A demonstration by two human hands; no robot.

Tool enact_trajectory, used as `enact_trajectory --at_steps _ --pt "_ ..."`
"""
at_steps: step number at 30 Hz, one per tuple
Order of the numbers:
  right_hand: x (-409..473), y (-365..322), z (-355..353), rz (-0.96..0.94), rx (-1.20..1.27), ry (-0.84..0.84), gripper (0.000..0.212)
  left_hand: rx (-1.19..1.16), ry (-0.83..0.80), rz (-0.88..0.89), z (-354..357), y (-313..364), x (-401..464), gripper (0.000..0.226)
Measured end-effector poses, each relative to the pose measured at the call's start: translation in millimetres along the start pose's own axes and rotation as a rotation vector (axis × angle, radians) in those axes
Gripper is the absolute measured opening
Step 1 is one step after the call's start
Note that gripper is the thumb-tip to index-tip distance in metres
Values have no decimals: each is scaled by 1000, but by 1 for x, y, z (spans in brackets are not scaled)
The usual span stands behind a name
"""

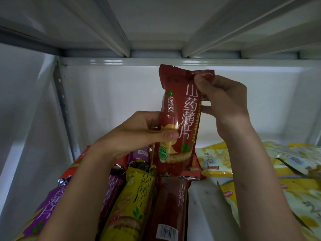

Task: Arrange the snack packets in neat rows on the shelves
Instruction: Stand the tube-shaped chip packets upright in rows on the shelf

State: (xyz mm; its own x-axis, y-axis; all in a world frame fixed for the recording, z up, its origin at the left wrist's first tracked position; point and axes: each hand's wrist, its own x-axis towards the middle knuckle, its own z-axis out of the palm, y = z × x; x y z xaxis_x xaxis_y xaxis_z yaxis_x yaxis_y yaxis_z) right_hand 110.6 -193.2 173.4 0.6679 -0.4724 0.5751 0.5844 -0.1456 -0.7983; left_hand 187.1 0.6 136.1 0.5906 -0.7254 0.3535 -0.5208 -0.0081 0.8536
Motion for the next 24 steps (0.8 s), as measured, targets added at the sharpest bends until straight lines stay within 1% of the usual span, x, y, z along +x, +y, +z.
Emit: enact_trajectory --at_steps 2,4,5,7,8,9,10,12,13,15,16,18,20,22,23,24 --pt "0 -1 -1 38 42 -11 24 -35 -6 17 -1 3 -3 43" --pt "1 -1 0 58 47 22 26 -68 55 4 -1 4 -2 46" --pt "1 0 2 47 18 75 30 -65 125 -13 0 3 0 46" --pt "4 3 3 -6 -97 190 41 43 351 -37 2 0 7 42" --pt "5 5 4 -18 -165 202 45 117 459 -38 3 -2 10 42" --pt "5 7 6 -10 -225 172 49 184 526 -27 5 -3 12 46" --pt "4 8 9 14 -262 110 52 249 546 -14 6 -3 14 51" --pt "1 11 18 49 -299 22 60 320 469 9 10 -4 15 59" --pt "0 13 21 19 -328 32 60 296 408 17 10 -6 15 59" --pt "2 14 19 -57 -368 95 50 167 311 33 9 -5 13 50" --pt "4 14 16 -67 -350 103 45 106 282 39 6 -3 11 43" --pt "7 13 8 -45 -271 96 34 42 283 36 -1 0 7 38" --pt "7 10 2 -5 -146 34 21 -4 292 12 -11 -3 4 42" --pt "4 6 2 36 -32 -70 18 -102 208 -33 -17 -9 1 56" --pt "3 5 3 46 5 -115 19 -155 142 -48 -18 -12 1 57" --pt "3 4 3 53 31 -154 19 -193 85 -51 -17 -13 0 52"
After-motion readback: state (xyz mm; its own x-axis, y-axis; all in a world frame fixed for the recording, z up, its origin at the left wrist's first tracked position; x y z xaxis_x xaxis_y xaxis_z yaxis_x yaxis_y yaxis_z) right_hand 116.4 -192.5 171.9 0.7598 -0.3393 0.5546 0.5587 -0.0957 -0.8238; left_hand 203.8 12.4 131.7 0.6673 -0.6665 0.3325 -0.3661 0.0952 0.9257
